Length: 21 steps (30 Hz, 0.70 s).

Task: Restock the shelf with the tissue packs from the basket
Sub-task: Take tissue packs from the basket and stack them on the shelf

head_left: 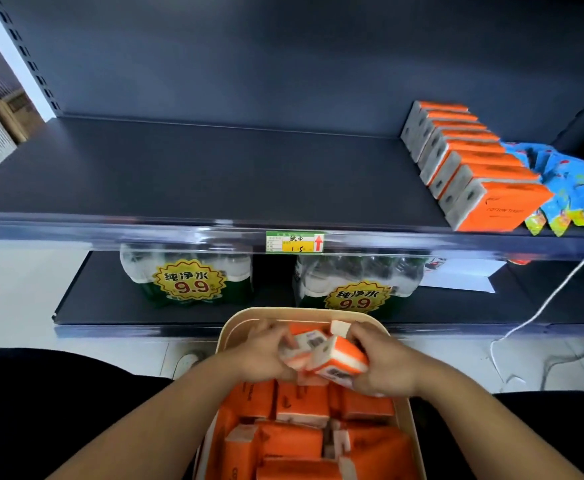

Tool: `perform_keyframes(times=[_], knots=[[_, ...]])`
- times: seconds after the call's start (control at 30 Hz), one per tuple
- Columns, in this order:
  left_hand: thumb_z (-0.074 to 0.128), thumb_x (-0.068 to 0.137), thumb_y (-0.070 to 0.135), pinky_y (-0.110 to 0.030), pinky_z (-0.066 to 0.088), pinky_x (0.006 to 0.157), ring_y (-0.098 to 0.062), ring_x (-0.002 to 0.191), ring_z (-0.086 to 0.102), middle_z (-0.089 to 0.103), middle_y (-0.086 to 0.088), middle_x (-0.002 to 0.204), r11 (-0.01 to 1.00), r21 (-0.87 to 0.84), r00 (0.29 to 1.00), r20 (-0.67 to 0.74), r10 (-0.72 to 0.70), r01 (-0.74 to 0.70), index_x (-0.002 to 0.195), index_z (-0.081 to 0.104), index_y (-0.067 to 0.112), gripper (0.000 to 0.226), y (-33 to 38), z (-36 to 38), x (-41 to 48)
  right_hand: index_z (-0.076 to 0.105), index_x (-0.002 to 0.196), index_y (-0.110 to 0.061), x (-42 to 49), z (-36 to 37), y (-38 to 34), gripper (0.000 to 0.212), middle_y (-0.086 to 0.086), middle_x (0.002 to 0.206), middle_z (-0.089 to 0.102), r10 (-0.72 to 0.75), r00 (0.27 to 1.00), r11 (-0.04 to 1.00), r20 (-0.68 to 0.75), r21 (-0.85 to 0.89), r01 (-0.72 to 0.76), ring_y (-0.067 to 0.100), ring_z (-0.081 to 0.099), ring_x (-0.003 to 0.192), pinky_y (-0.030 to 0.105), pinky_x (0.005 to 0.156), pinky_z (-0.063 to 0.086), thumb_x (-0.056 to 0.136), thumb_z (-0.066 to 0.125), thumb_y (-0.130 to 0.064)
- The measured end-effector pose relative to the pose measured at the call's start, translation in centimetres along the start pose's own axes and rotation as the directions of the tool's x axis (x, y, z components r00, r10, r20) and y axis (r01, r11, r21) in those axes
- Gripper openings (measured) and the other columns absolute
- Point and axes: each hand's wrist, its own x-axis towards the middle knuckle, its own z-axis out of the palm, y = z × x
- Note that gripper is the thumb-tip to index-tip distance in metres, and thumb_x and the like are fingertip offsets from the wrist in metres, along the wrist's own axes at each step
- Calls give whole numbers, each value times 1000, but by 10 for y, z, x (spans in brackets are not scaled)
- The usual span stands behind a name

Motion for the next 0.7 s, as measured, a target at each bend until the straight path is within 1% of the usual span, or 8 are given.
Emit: perform_keyframes(times=[0.1,0.2,0.3,0.4,0.5,0.57,0.63,0.7], knots=[[77,75,47,-28,36,102,-16,117,40,35,1,123,991,-76,987,131,-97,107,93,56,37,30,-4,1,-4,33,89,-34,-1,17,-6,45,-7,103,36,-57,998,988,30,-145,61,15,41,97,38,86,43,66,72,-34],[79,75,38,-27,42,85,-14,110,45,37,3,125,995,-15,990,107,-93,95,106,47,32,45,-4,-2,-6,30,91,-33,-3,28,-11,47,-5,109,37,-78,990,976,119,-193,100,16,40,98,37,83,43,70,72,-34],[86,59,47,-37,41,100,-20,124,36,29,4,130,981,189,983,166,-73,41,118,31,37,82,-4,0,-12,35,106,-31,-2,26,-11,48,-2,118,46,-51,993,985,103,-156,67,15,44,99,30,79,39,75,71,-33],[84,57,52,-48,25,113,-27,138,19,14,-3,147,886,462,996,85,5,-44,143,14,34,112,-3,10,-15,41,123,-31,3,13,-4,49,-6,123,56,-11,1000,998,-19,-55,10,13,54,105,27,85,44,83,69,-40],[71,72,53,-45,26,112,-26,138,25,21,-4,148,815,565,984,-35,175,-125,146,19,30,94,-5,17,-11,51,121,-27,4,1,2,44,-8,115,62,17,992,996,-125,92,-6,8,60,101,28,89,51,84,72,-37],[64,76,53,-38,35,105,-22,128,41,42,-1,136,879,454,974,-90,206,-144,138,37,29,71,-11,11,-5,54,110,-27,4,-4,6,34,-9,105,66,34,983,976,-180,217,5,5,64,91,27,80,54,83,74,-32],[61,78,55,-33,43,97,-17,113,55,59,3,120,976,191,984,-127,129,-103,122,55,26,53,-15,0,-1,53,111,-29,2,-9,6,36,-10,103,67,46,976,927,-215,373,39,2,67,87,25,74,56,83,75,-30],[58,84,53,-33,48,92,-15,101,63,69,4,107,991,-134,988,-157,4,-26,104,68,20,40,-17,-7,0,50,115,-30,0,-13,6,43,-7,104,70,40,967,821,-250,560,111,7,69,90,33,78,58,82,77,-22]])
